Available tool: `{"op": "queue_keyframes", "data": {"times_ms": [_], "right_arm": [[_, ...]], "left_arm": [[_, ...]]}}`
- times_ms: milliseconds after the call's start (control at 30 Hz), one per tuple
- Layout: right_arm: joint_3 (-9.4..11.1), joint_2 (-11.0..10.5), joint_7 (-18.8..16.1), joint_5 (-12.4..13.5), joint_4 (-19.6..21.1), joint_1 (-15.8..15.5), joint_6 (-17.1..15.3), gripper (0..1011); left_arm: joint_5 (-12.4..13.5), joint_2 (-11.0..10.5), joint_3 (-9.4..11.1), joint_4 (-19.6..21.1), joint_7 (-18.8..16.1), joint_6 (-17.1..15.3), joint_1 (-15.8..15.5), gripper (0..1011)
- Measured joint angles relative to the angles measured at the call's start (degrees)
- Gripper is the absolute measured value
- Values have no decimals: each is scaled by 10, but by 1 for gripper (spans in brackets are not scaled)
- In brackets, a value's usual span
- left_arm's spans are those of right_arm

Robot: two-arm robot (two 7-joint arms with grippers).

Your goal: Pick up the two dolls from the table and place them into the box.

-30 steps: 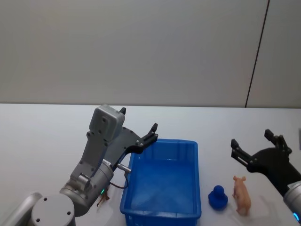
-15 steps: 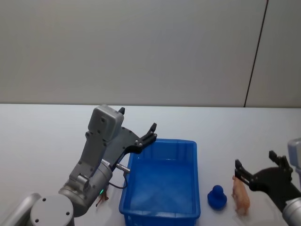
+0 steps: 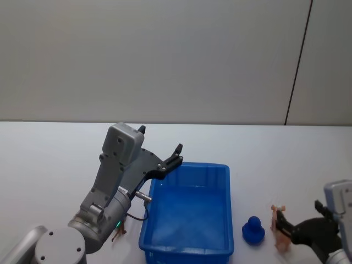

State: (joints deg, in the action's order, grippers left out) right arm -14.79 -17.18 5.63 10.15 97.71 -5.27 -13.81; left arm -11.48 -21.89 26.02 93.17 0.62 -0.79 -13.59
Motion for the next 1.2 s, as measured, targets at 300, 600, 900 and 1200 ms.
{"op": "queue_keyframes", "data": {"times_ms": [300,600,900,1200], "right_arm": [[-7,17,4,-10,-36,6,0,1001],[-14,33,10,-22,-66,13,5,1001],[-18,44,20,-30,-85,18,6,915],[-19,53,27,-35,-99,22,10,648]], "left_arm": [[0,0,0,0,0,0,0,1001],[0,0,0,0,0,0,0,1001],[0,0,0,0,0,0,0,1001],[0,0,0,0,0,0,0,1001]]}}
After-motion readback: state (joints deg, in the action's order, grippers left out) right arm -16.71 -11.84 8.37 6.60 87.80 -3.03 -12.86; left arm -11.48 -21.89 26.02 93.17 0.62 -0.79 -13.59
